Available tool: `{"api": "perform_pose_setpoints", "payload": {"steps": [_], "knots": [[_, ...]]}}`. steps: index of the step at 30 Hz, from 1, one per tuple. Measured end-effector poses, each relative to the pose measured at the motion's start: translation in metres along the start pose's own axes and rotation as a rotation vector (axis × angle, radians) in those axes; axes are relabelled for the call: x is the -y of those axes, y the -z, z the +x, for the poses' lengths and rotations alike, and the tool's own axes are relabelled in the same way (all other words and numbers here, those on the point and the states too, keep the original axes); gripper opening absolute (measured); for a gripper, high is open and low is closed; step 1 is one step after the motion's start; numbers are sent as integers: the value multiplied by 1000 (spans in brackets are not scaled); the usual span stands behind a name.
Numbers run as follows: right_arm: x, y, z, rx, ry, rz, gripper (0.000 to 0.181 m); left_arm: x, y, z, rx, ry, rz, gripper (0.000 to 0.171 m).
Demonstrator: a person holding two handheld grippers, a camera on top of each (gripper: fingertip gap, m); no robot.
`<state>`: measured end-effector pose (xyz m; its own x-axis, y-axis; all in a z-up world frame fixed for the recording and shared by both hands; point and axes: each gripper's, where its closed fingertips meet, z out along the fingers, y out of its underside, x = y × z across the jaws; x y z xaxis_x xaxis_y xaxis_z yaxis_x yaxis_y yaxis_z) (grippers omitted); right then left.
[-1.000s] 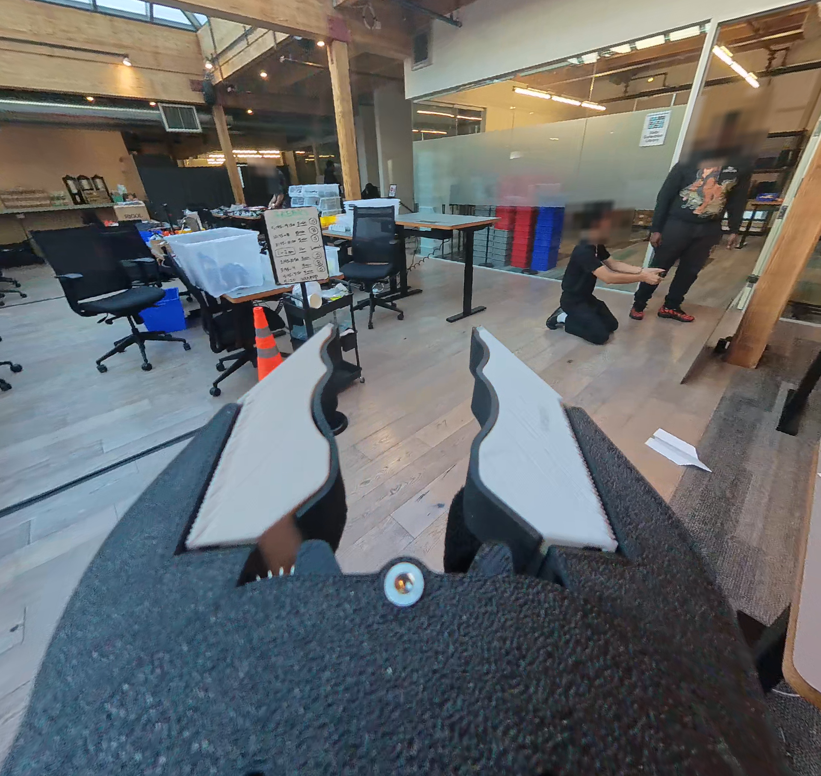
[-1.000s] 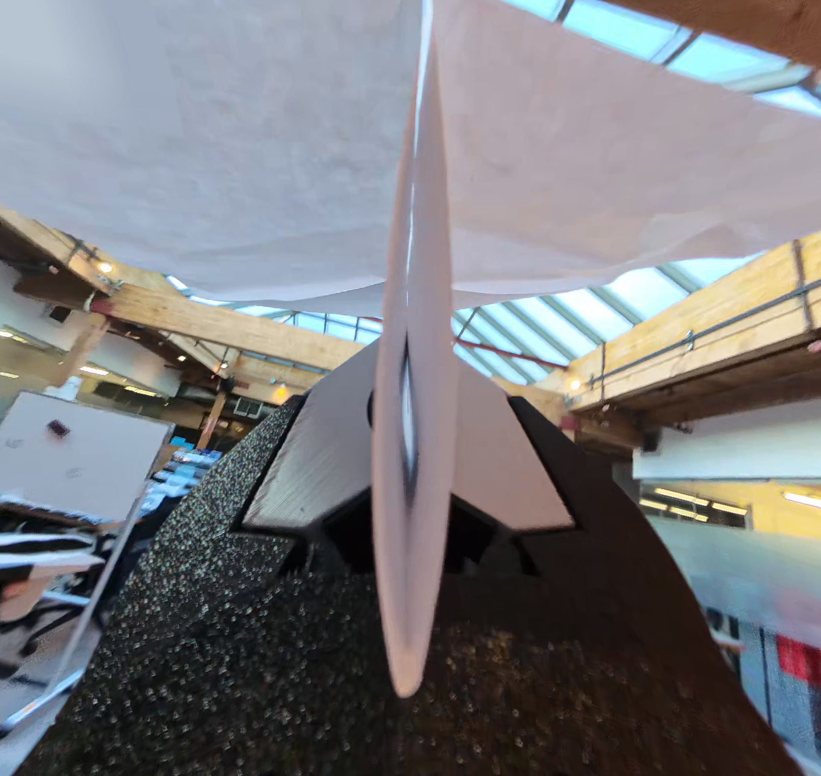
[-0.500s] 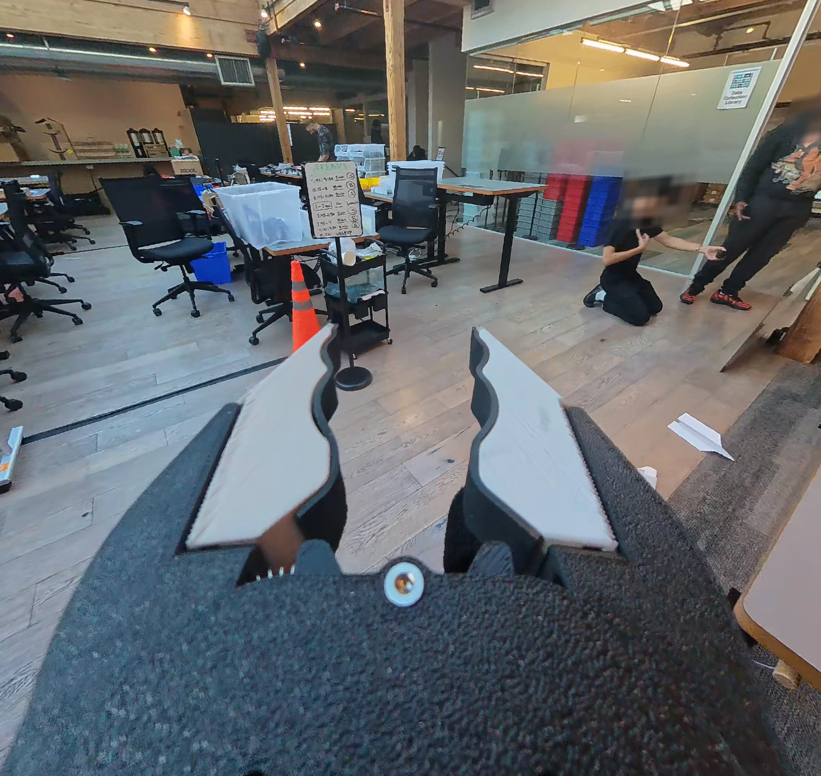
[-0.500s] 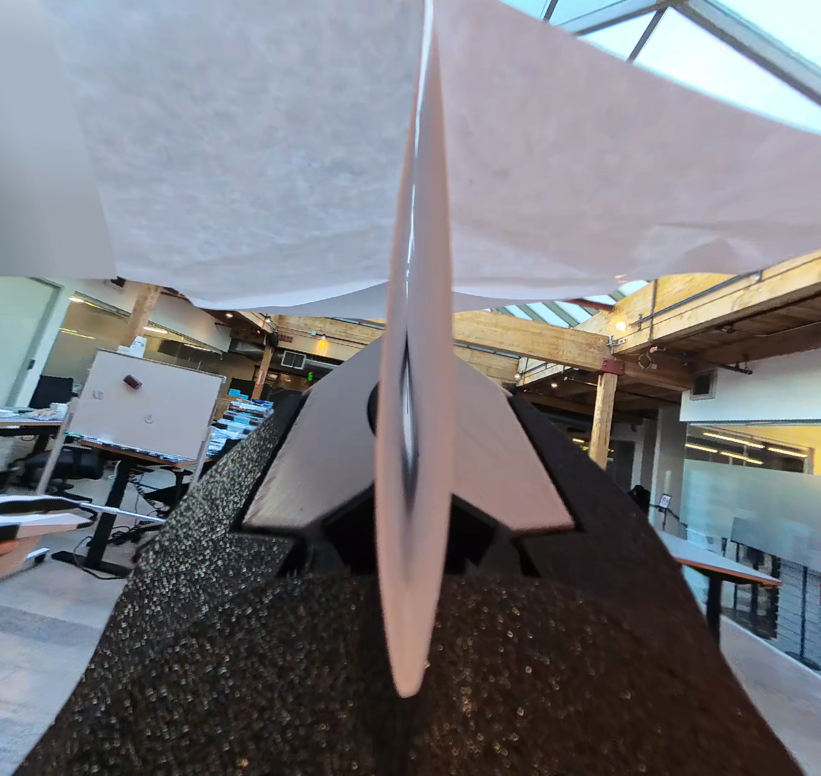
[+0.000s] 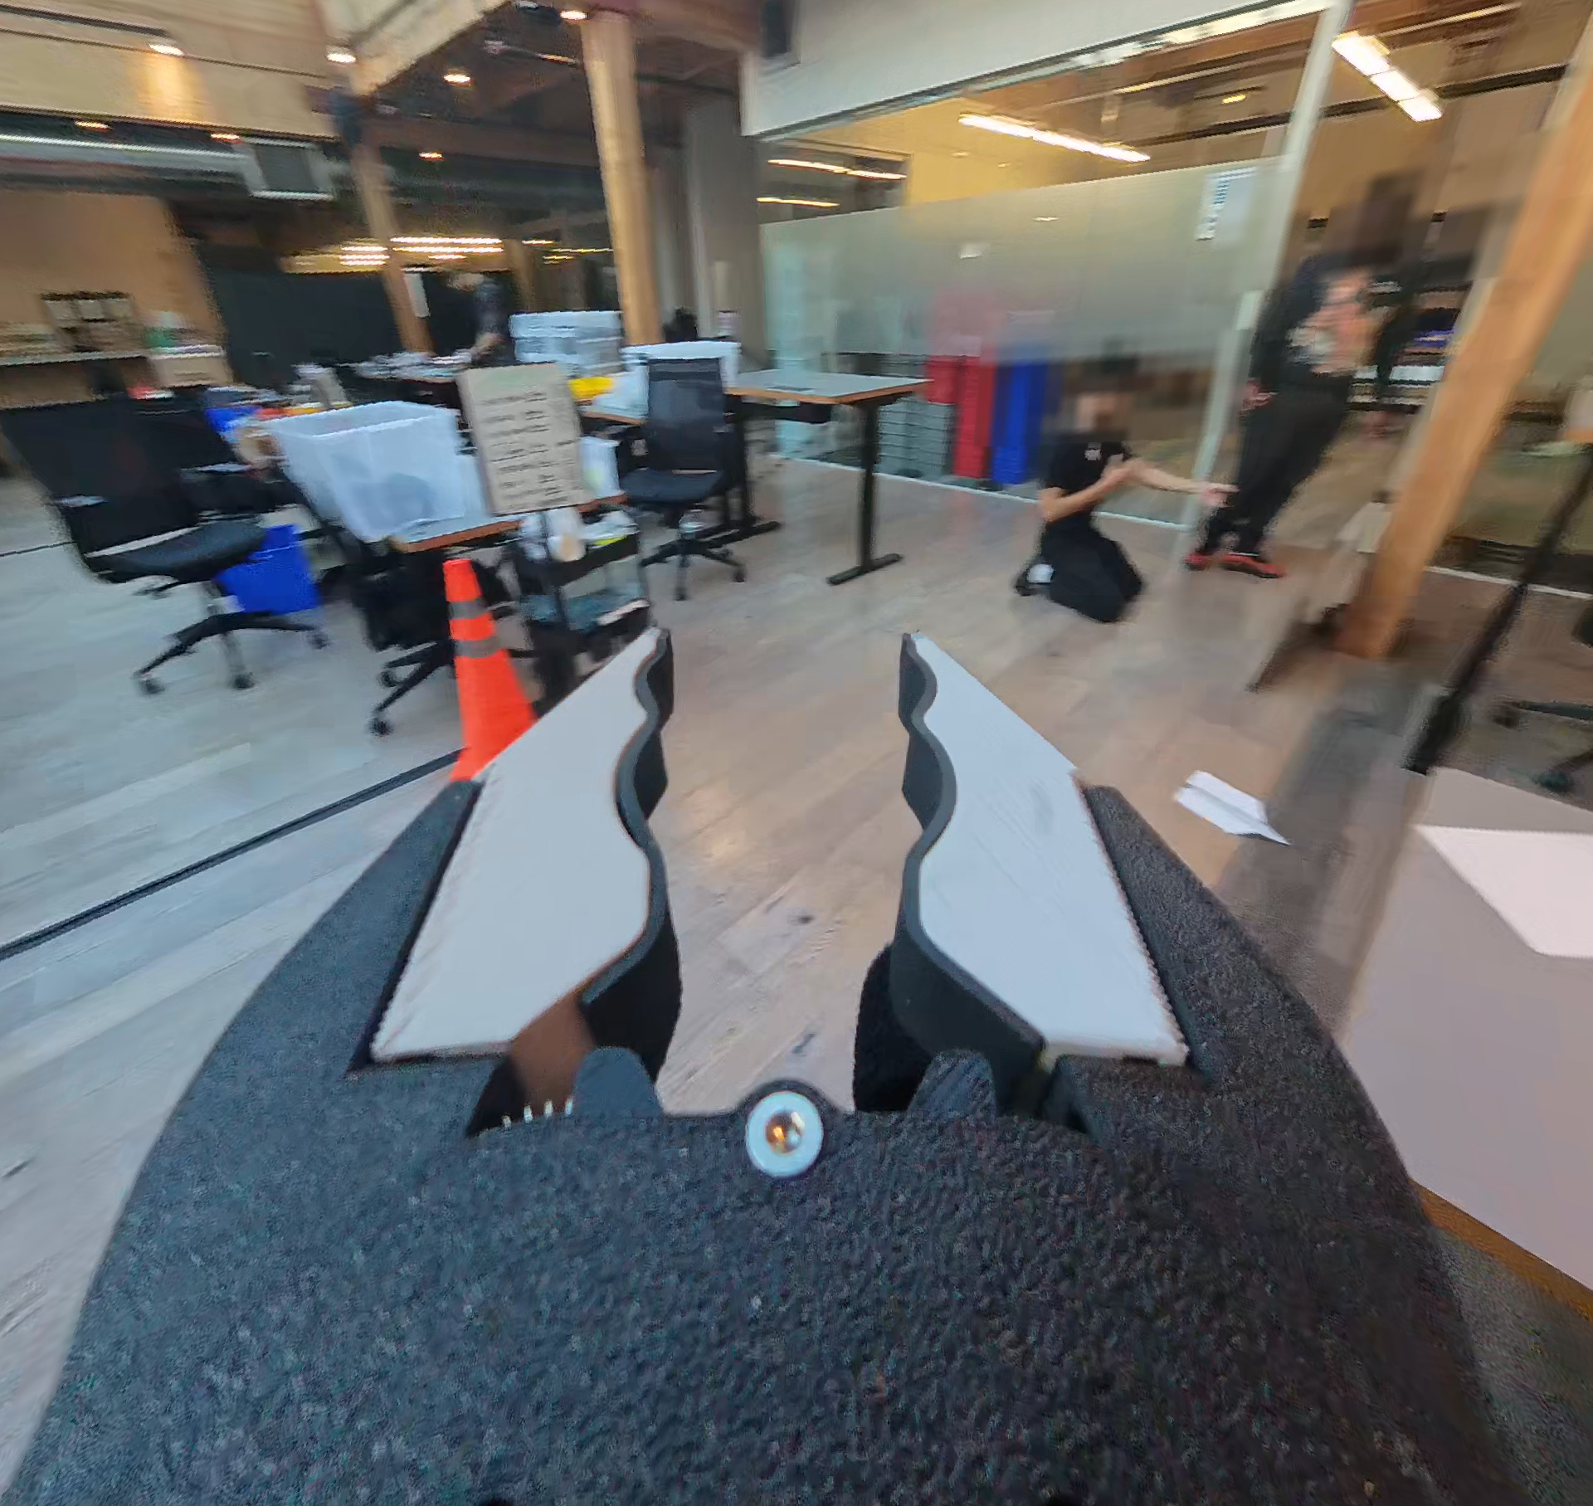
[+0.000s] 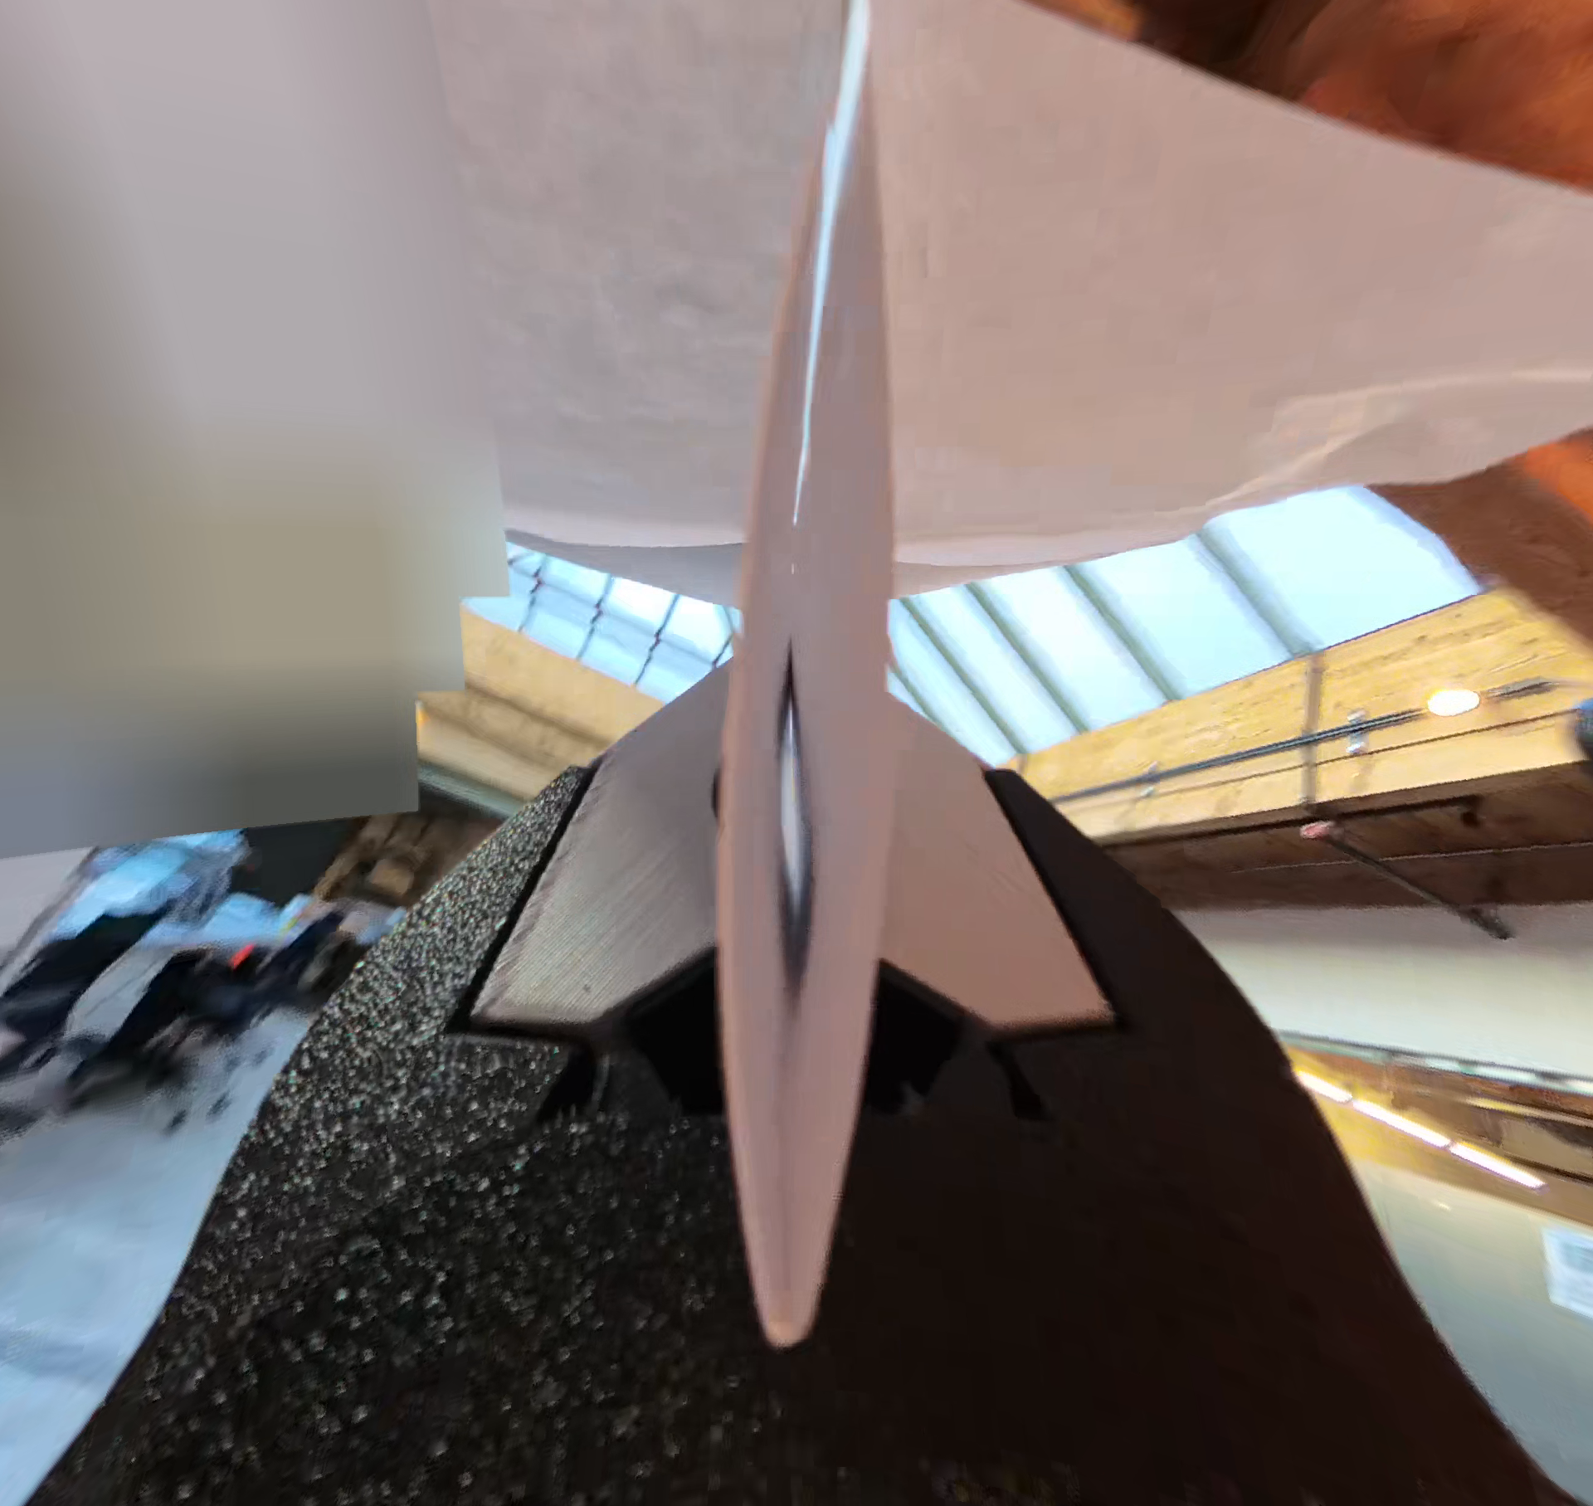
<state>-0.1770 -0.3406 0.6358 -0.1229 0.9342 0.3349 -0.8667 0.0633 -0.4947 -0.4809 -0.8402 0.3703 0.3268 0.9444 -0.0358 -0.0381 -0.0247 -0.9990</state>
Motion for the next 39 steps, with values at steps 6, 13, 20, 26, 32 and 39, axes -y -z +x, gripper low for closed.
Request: {"api": "perform_pose_setpoints", "payload": {"steps": [6, 13, 20, 26, 32, 39], "knots": [[-150, 10, -183, 682, -504, -124, 0, 80, 9, 198, -973, 54, -5, 43], [-162, 90, -253, 1071, -937, -194, 0, 117, 37, 352, -1887, 508, -469, 43], [-159, 140, -244, 1082, -980, -300, 0, 68, 69, 461, -2160, 541, -869, 42], [-143, 166, -229, 1125, -1003, -315, 0, 36, 55, 492, -2130, 617, -998, 39], [-149, 177, -231, 1175, -1077, -322, 0, 42, 83, 493, -2261, 673, -950, 29], [-149, 184, -227, 1209, -1186, -282, 0, 33, 60, 470, -2100, 496, -816, 0]]}}
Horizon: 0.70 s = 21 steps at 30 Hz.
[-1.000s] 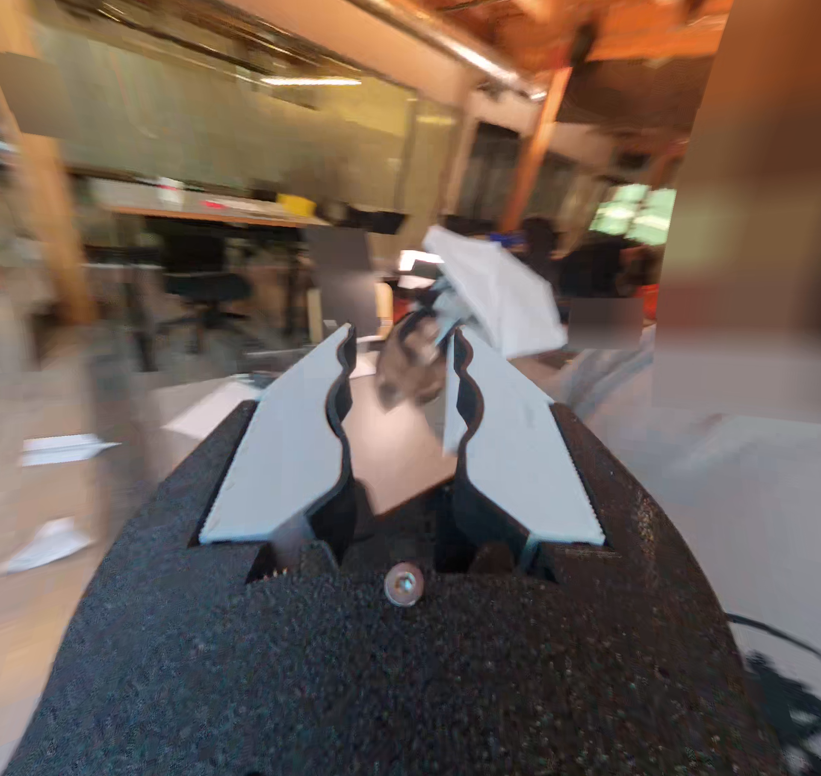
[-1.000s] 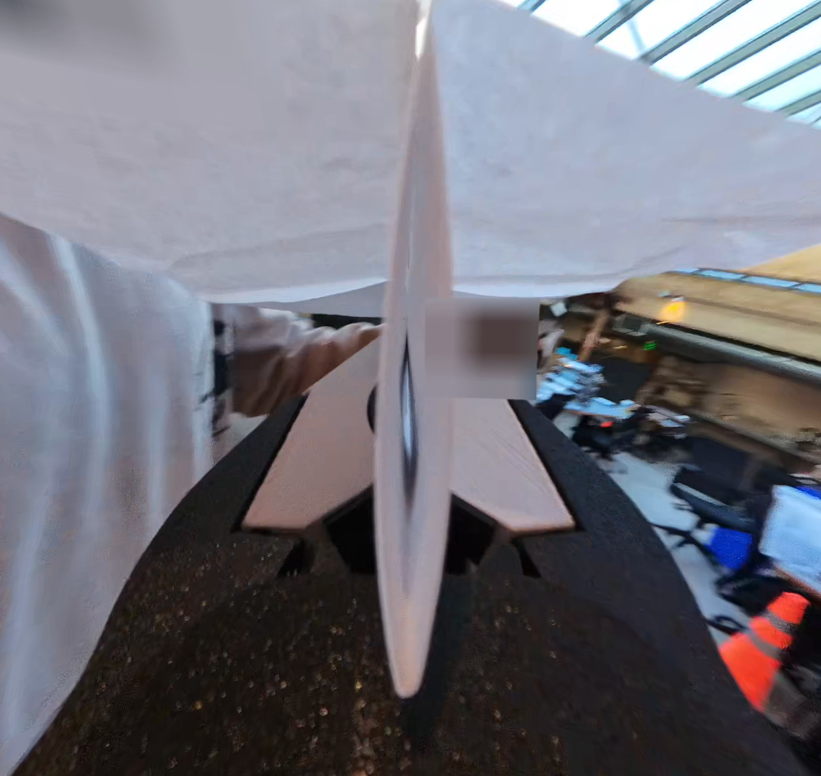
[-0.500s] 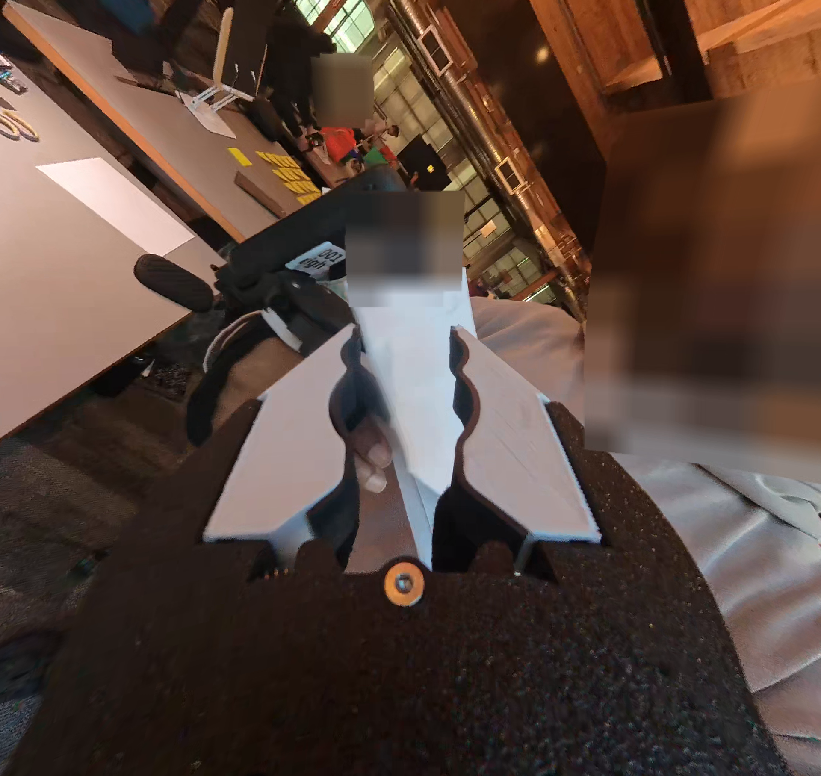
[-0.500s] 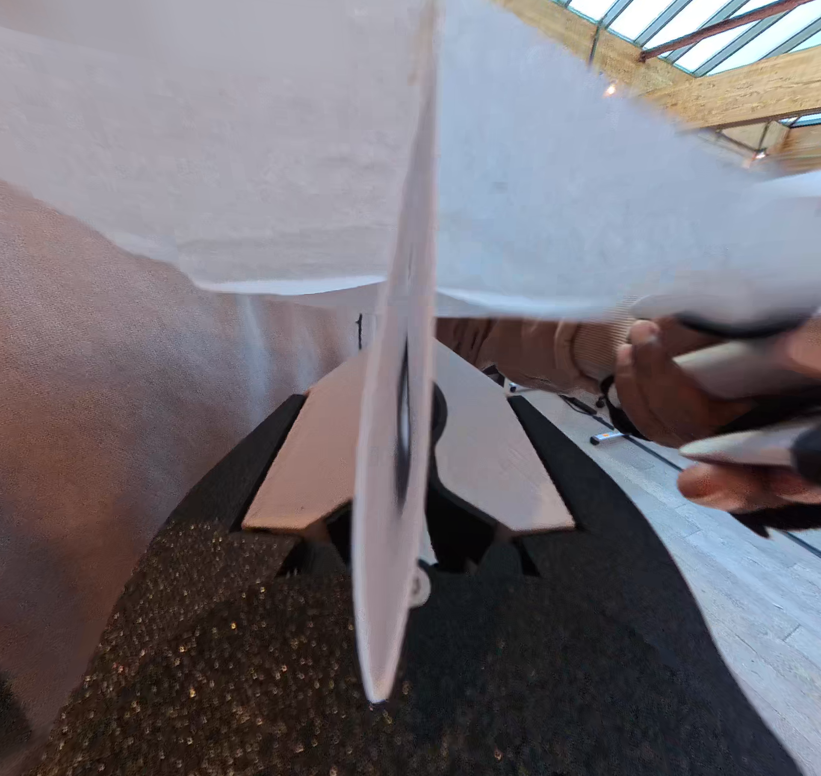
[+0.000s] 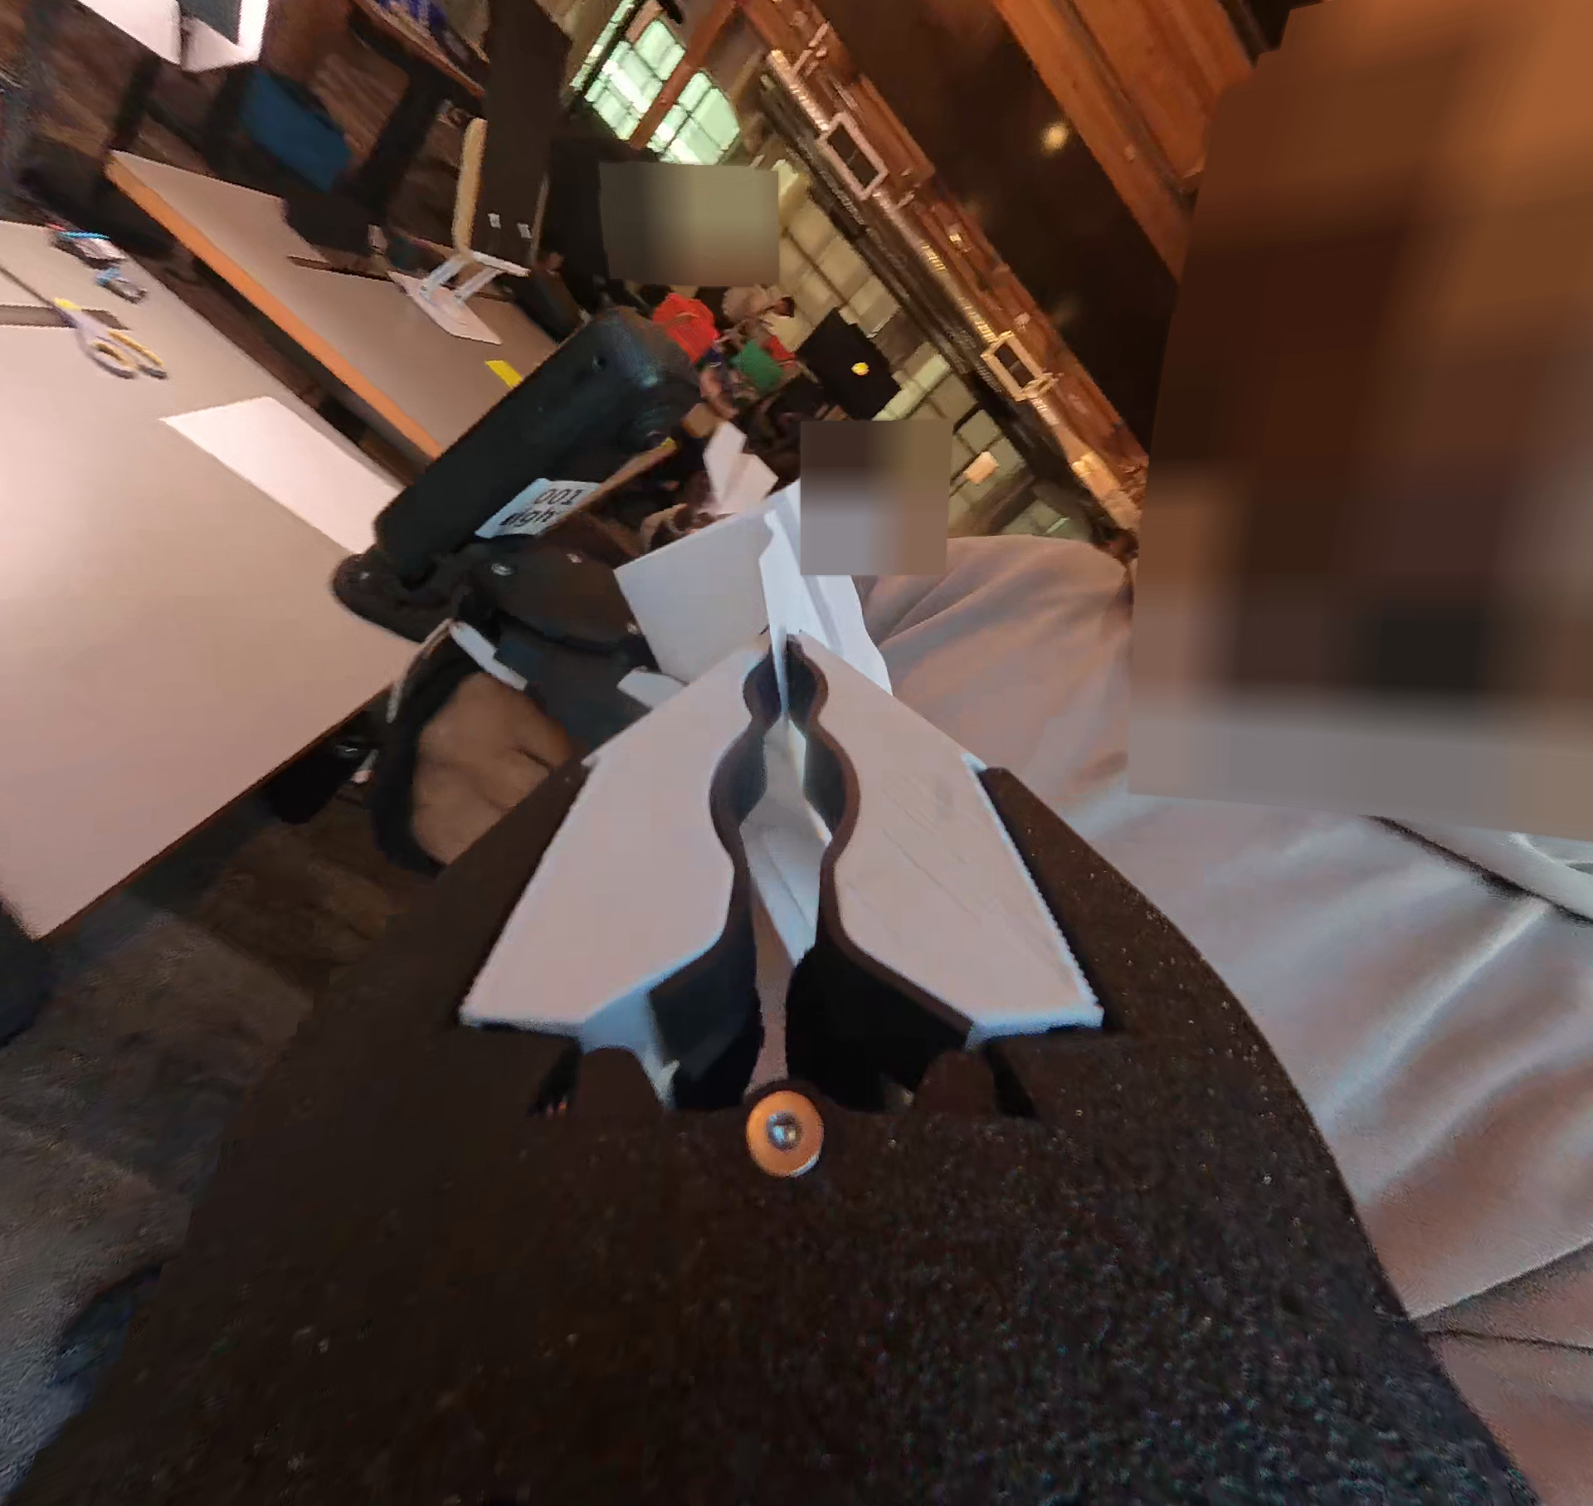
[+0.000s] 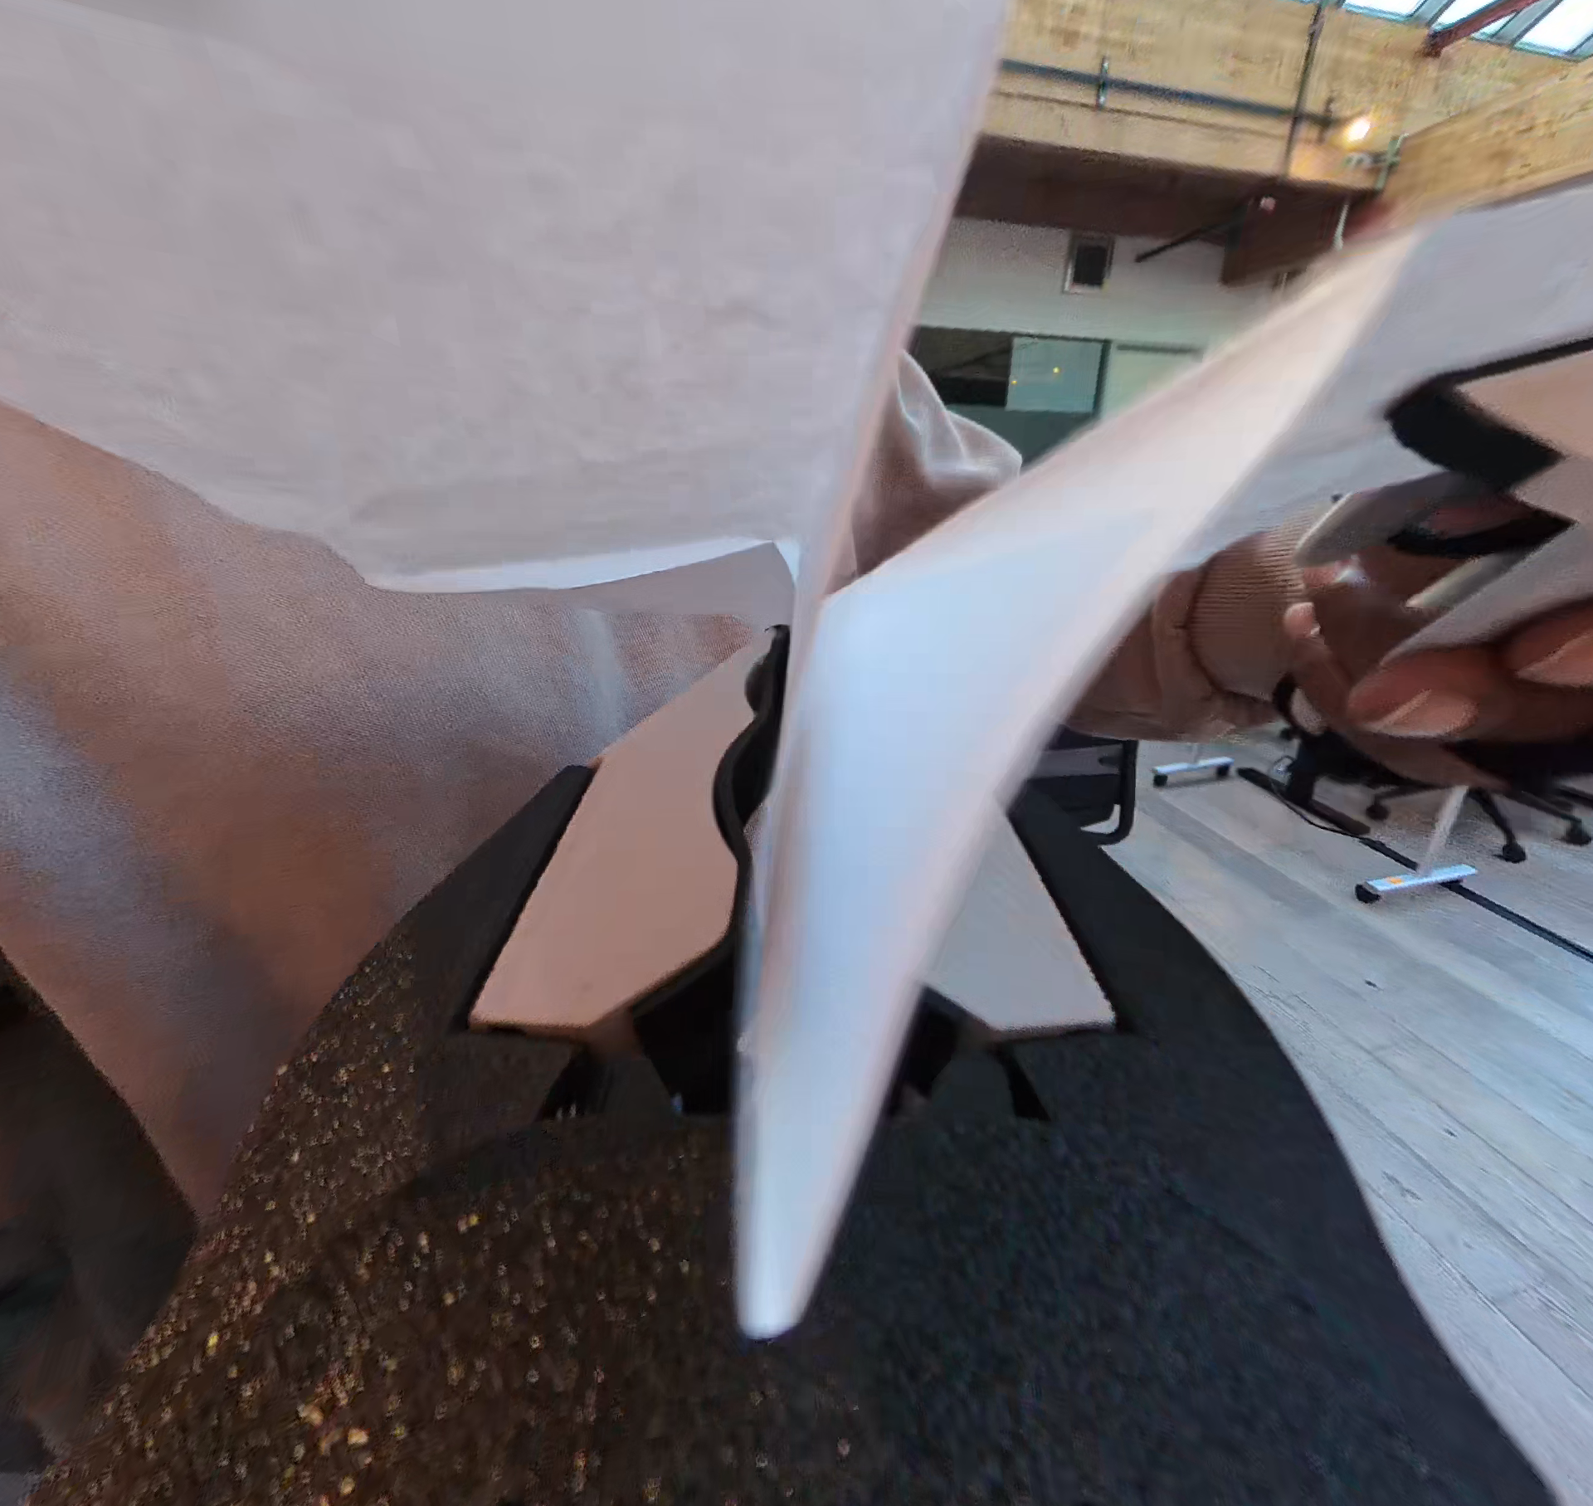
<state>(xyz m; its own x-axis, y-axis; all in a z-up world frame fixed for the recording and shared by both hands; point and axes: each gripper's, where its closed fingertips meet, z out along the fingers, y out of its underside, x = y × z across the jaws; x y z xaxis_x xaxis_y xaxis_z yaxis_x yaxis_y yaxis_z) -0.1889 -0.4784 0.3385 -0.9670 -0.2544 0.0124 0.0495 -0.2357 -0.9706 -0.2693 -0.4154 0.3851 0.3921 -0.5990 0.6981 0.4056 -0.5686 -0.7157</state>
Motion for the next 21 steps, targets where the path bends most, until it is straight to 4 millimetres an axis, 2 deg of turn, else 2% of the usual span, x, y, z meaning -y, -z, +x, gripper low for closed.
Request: {"api": "perform_pose_setpoints", "payload": {"steps": [3, 5, 8, 10, 13, 15, 18, 21], "knots": [[-8, 2, 6, -8, -17, -12, 0, -8, 17, 4, 96, -58, -75, 0], [-4, -5, 7, 35, -33, 34, 0, -9, 19, 4, 131, -56, -83, 0], [-8, -15, 14, 70, -35, 41, 0, -11, 18, 12, 89, -41, -65, 2], [-5, -17, 17, 84, -30, 79, 0, -13, 22, 16, 77, -32, -54, 32], [-5, -16, 21, 72, -25, 80, 0, -18, 34, 21, 56, -20, -22, 35], [-5, -16, 23, 72, -29, 76, 0, -24, 36, 23, 44, 3, -24, 34], [-7, -16, 26, 73, -35, 60, 0, -25, 37, 22, 48, -20, -11, 0], [-6, -19, 25, 83, -37, 55, 0, -23, 34, 30, 6, -47, -12, 0]]}}
